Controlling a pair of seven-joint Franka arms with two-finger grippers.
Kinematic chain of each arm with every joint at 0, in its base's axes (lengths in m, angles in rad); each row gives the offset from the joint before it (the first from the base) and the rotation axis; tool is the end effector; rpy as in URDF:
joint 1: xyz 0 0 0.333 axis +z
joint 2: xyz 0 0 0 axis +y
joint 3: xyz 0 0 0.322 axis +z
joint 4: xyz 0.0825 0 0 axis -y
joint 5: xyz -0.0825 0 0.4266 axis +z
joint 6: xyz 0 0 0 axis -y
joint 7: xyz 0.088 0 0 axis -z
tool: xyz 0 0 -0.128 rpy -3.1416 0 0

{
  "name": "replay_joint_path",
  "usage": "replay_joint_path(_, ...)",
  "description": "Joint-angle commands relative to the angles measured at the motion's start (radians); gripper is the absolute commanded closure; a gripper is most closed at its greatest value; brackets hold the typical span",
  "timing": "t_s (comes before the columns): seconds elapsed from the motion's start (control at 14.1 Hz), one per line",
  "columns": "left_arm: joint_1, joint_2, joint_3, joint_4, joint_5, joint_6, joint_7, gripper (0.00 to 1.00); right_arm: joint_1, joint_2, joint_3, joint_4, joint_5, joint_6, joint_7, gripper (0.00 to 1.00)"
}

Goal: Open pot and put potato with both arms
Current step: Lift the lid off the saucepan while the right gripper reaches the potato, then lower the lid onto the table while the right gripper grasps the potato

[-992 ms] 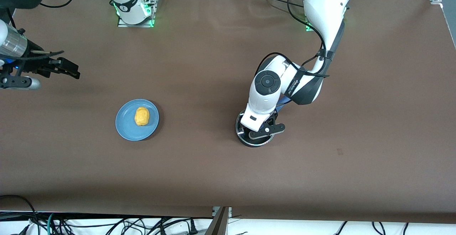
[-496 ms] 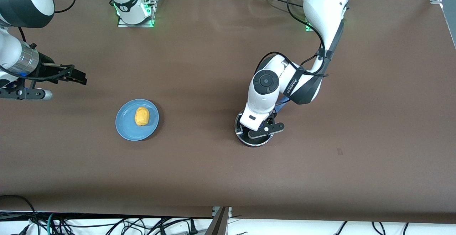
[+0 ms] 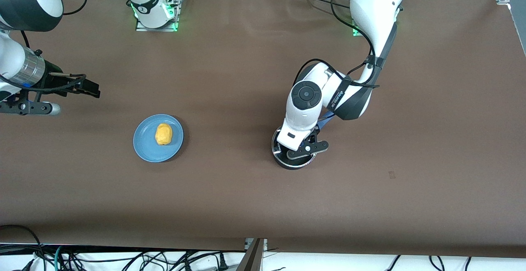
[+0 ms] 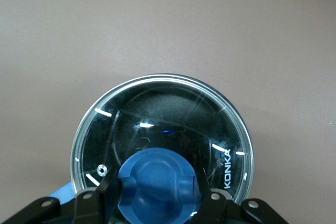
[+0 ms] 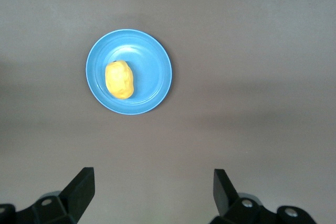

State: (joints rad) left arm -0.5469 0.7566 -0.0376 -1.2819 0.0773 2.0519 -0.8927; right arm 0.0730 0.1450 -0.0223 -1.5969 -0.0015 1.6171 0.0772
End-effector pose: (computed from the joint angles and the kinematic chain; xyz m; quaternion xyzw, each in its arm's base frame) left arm 0.6644 -0.4252 0.2654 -0.9897 -0.1412 -0.0197 0.0112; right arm 0.6331 0.0327 0.5104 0.9980 -0.0131 -0.0621 0.0063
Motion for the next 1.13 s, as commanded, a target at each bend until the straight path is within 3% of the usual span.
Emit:
replay_joint_path(0.0,0.010,-0.046,0.004,0.045,0.012,-0.099,-0.008,0.64,0.030,0.025,0.002,0.017,-0.012,-0.014,-0.008,0.00)
replay_joint_path(0.28,0.117,-0.149,0.005,0.023,-0.034,-0.127,0.238,0.64,0.079,0.103,0.004,0.017,0.015,0.016,0.009,0.00)
replay_joint_path(0.71,0.350,-0.258,0.016,-0.114,-0.053,-0.154,0.821,0.64,0.151,0.306,0.004,-0.011,0.052,0.251,0.038,0.00)
replay_joint_path(1.06,0.464,-0.281,0.094,-0.211,-0.059,-0.142,1.208,0.64,0.143,0.338,0.004,-0.153,0.054,0.432,0.038,0.00)
